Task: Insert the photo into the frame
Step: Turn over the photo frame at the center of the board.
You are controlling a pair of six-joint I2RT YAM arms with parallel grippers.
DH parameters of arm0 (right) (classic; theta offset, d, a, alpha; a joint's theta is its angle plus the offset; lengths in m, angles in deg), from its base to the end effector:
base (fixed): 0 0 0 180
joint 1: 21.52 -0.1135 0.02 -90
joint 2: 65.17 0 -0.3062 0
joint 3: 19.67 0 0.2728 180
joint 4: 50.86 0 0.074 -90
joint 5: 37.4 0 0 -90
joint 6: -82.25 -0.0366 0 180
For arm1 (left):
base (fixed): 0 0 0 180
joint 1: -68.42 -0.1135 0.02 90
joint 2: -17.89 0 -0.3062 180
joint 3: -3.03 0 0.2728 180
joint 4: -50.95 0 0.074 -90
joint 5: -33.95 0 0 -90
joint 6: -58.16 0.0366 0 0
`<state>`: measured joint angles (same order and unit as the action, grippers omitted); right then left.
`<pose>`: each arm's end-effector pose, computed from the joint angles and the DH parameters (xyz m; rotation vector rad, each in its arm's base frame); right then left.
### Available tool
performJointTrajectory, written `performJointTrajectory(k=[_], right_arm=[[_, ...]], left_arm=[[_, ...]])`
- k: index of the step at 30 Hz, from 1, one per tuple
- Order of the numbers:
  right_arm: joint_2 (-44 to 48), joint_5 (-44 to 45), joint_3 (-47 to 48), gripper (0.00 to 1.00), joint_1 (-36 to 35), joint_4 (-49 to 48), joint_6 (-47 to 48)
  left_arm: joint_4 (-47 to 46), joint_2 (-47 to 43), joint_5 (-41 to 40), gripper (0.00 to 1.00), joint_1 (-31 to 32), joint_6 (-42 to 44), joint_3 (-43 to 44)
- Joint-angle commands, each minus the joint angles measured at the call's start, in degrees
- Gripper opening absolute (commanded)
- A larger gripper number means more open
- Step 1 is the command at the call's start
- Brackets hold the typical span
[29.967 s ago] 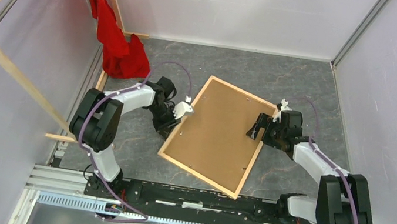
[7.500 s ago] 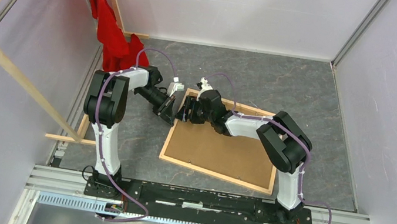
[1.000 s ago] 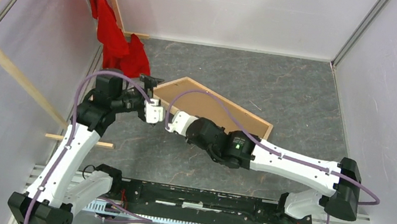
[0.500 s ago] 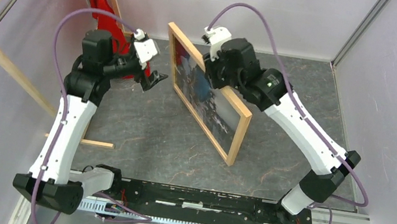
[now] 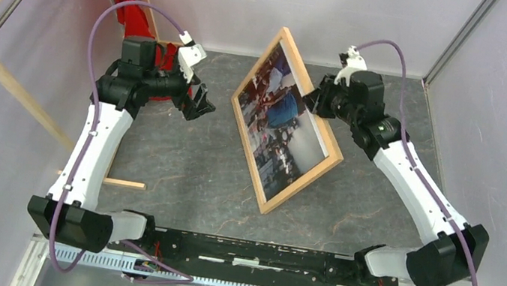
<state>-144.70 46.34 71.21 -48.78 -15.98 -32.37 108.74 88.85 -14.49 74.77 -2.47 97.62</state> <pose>0.2942 0.1561 0.4242 -0.1203 2.0425 0.6866 0.2497 -0.0522 0.4554 0.9988 1.7850 -0.5336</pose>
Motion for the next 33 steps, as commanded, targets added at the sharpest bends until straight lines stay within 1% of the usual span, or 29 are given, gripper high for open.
performJointTrajectory(k=[1, 3, 7, 11, 15, 18, 22, 24, 25, 26, 27, 29, 32, 33], right_arm=[[5.3, -2.7, -12.3, 0.02, 3.7, -7.8, -5.2], [8.3, -2.6, -20.2, 0.02, 5.7, -12.0, -6.8], [12.4, -2.5, -35.5, 0.02, 8.5, -21.2, -9.3], [13.0, -0.5, -45.2, 0.03, 9.1, -30.2, -9.7], [11.0, 2.2, -49.9, 0.04, 10.2, -35.2, -9.2], [7.6, 4.1, -51.7, 0.04, 11.0, -38.3, -8.5], [1.1, 3.9, -50.6, 0.11, 11.6, -39.9, -6.9], [-1.4, 3.4, -49.4, 0.18, 11.7, -40.2, -6.1], [-2.4, 3.5, -48.8, 0.24, 11.8, -40.2, -5.8], [-3.1, 4.0, -48.4, 0.33, 11.7, -39.9, -5.4], [-3.5, 5.0, -48.0, 0.45, 11.8, -39.3, -5.3], [-3.7, 5.9, -47.8, 0.61, 11.9, -38.5, -4.8], [-3.0, 10.0, -47.0, 0.93, 12.2, -36.0, -2.7], [-2.6, 11.3, -46.9, 0.98, 12.3, -34.7, -1.8]], left_arm=[[2.3, 2.8, -4.5, 1.00, -0.5, -2.1, -0.2], [1.8, 4.1, -7.0, 1.00, -0.7, -1.6, -1.8], [-2.3, 5.2, -9.6, 1.00, -1.7, -1.8, -7.9], [-8.8, 4.0, -11.7, 1.00, -2.5, -1.9, -15.4], [-13.6, 3.3, -13.1, 1.00, -2.6, -1.9, -21.3], [-16.0, 4.7, -14.1, 1.00, -2.6, -1.9, -24.3], [-18.1, 6.5, -14.8, 1.00, -2.7, -2.0, -26.4], [-20.0, 6.6, -15.0, 1.00, -2.7, -3.0, -27.4], [-21.3, 6.5, -15.0, 1.00, -2.7, -3.7, -28.0], [-22.5, 6.6, -15.1, 1.00, -2.7, -4.4, -28.5], [-23.4, 6.7, -15.1, 1.00, -2.7, -5.0, -29.0], [-25.0, 7.3, -15.4, 1.00, -2.7, -6.1, -29.8], [-28.0, 8.0, -16.1, 1.00, -2.7, -7.2, -31.8], [-28.8, 8.2, -16.4, 1.00, -2.7, -7.5, -32.2]])
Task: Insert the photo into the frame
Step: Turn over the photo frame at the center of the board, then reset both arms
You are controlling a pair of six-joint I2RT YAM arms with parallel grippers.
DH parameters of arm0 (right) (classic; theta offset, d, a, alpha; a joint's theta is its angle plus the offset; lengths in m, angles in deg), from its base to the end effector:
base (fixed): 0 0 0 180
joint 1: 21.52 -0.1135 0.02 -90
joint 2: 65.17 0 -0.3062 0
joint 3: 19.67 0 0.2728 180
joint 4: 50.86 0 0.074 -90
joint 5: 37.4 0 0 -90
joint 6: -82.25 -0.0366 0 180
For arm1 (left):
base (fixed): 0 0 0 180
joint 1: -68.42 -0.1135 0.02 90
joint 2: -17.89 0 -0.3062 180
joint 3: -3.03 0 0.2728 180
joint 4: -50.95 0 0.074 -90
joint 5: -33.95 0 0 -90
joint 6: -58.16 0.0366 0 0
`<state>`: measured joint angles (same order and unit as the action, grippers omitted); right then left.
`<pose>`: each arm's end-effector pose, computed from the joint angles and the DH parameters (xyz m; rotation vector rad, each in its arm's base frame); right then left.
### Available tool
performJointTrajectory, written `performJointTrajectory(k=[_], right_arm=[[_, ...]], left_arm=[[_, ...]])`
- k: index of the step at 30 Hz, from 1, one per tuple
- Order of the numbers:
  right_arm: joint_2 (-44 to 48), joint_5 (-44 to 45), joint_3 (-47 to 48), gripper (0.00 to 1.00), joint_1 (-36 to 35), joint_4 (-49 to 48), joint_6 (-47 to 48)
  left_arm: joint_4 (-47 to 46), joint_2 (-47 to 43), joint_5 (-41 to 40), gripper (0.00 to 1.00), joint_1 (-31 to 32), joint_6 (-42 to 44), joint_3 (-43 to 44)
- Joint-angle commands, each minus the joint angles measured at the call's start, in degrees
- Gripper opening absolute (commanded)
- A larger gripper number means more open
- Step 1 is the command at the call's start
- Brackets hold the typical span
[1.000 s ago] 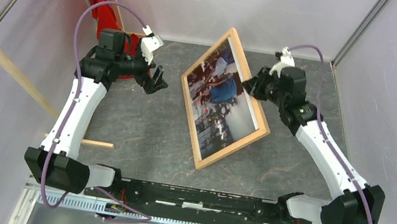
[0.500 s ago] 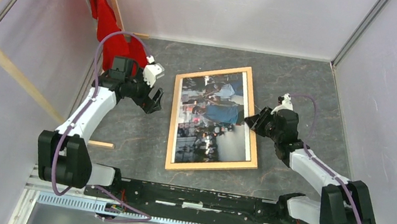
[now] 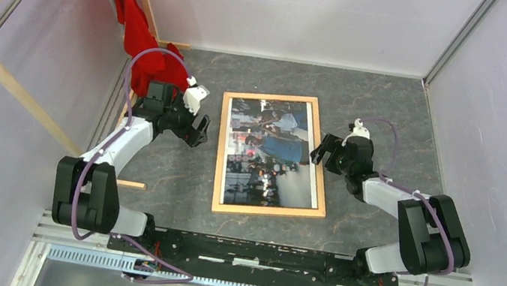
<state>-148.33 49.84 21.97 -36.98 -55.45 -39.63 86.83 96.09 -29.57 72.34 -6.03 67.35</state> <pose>0.2657 0.0753 0.1703 0.2961 2.2429 0.5034 0.2894 -0.0362 0.2663 0.7971 2.2151 -0.3787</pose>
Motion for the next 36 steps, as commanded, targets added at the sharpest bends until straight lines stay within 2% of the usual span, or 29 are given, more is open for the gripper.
performJointTrajectory(k=[1, 7, 9, 13, 15, 17, 19, 22, 26, 29, 32, 33, 36], right_arm=[[1.8, 9.2, 2.4, 0.98, 0.8, 5.6, 6.0], [12.5, 21.2, -3.7, 0.98, 5.0, 7.4, 9.0], [16.2, 32.3, -6.1, 0.98, 6.4, 8.2, 9.2], [23.6, 48.0, -19.1, 0.98, 6.5, -7.8, 17.3], [25.6, 52.8, -23.8, 0.98, 6.6, -15.5, 20.4], [26.5, 55.8, -27.1, 0.98, 6.8, -21.5, 20.8], [26.4, 56.1, -28.6, 0.98, 7.6, -25.7, 20.1], [24.5, 54.8, -32.2, 0.98, 9.0, -32.8, 19.3], [19.3, 52.1, -35.7, 0.98, 10.1, -47.2, 23.1], [15.3, 49.3, -36.9, 0.98, 11.1, -53.2, 24.1], [14.4, 44.1, -36.4, 0.98, 11.1, -54.4, 27.2], [13.7, 43.3, -36.9, 0.98, 11.1, -57.0, 28.6], [13.1, 36.5, -38.6, 0.98, 11.2, -61.9, 31.4]], left_arm=[[-8.2, 1.3, -1.7, 1.00, -0.3, -4.3, -2.8], [-21.5, 3.6, -9.8, 1.00, -0.4, -10.7, -8.9], [-28.7, 3.6, -11.3, 1.00, -0.7, -12.9, -12.4], [-41.8, 3.1, -13.9, 1.00, -0.9, -16.6, -18.4], [-49.2, 2.7, -14.5, 1.00, -1.2, -17.8, -22.0], [-60.7, 2.5, -15.5, 1.00, -1.4, -18.6, -27.6], [-68.2, 2.9, -16.2, 1.00, -1.4, -19.1, -30.5], [-72.4, 3.6, -17.5, 1.00, -1.5, -19.9, -31.4], [-83.1, 6.4, -17.5, 1.00, -2.6, -21.9, -35.2], [-86.5, 7.5, -18.2, 1.00, -3.6, -23.5, -36.7], [-100.0, 10.5, -16.9, 1.00, -3.6, -23.4, -41.9], [-96.7, 9.2, -16.5, 1.00, -3.6, -22.8, -41.8], [-96.6, 10.3, -17.3, 1.00, -3.6, -23.5, -40.6]])
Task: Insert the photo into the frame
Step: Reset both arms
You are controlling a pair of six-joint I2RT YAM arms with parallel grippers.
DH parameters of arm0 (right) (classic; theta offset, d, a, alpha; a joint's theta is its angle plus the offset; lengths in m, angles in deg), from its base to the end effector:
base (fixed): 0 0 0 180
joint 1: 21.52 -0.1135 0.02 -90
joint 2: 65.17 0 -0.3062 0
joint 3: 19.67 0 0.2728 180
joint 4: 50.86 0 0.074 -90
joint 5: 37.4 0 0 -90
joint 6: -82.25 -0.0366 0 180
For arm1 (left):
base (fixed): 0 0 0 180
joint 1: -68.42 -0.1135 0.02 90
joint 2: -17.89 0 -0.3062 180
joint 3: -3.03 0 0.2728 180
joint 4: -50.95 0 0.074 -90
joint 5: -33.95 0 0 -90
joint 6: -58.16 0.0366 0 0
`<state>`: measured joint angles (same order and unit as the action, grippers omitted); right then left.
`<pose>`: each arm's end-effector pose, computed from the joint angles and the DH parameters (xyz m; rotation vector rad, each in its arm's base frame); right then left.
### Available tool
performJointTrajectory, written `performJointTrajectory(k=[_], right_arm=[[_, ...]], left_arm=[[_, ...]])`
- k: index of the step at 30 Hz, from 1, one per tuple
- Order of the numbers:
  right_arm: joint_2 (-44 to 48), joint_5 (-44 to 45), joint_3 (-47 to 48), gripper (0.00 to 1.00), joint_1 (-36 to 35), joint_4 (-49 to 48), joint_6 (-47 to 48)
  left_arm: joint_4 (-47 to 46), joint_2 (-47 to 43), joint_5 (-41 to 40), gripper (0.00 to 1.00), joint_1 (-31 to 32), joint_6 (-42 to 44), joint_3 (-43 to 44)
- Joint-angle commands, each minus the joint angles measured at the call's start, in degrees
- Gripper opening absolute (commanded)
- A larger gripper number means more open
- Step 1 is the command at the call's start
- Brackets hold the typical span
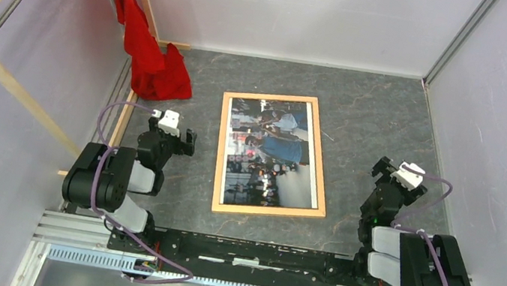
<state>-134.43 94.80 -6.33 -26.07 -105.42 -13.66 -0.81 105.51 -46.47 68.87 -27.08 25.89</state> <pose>0.1669 -0.0114 0.1715 0.5841 1.4960 -0.4437 0.2308 -0.0079 0.1479 0.2007 1.7842 -0.0964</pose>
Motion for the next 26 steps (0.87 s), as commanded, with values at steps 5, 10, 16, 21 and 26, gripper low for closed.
performJointTrajectory(k=[5, 10, 16, 21, 26], right_arm=[[-11.5, -20.1, -11.0, 0.98, -0.1, -28.0, 13.0], [-9.9, -18.1, -5.7, 0.98, -2.0, -13.8, 13.9], [-9.0, -18.1, -5.6, 0.98, -2.0, -12.8, 13.7], [-9.1, -18.1, -5.6, 0.98, -2.1, -12.8, 13.7], [-9.1, -18.1, -5.6, 0.98, -2.1, -12.8, 13.7]], left_arm=[[-7.3, 0.4, -0.8, 1.00, -0.1, -2.6, 1.6], [-7.8, 0.1, -0.9, 1.00, -0.1, -2.6, 1.2], [-8.0, 0.1, -1.4, 1.00, -0.1, -2.8, 1.1], [-5.9, 0.5, -3.0, 1.00, -0.1, -3.6, 2.4], [-6.3, 0.2, -3.2, 1.00, -0.1, -3.7, 2.0]])
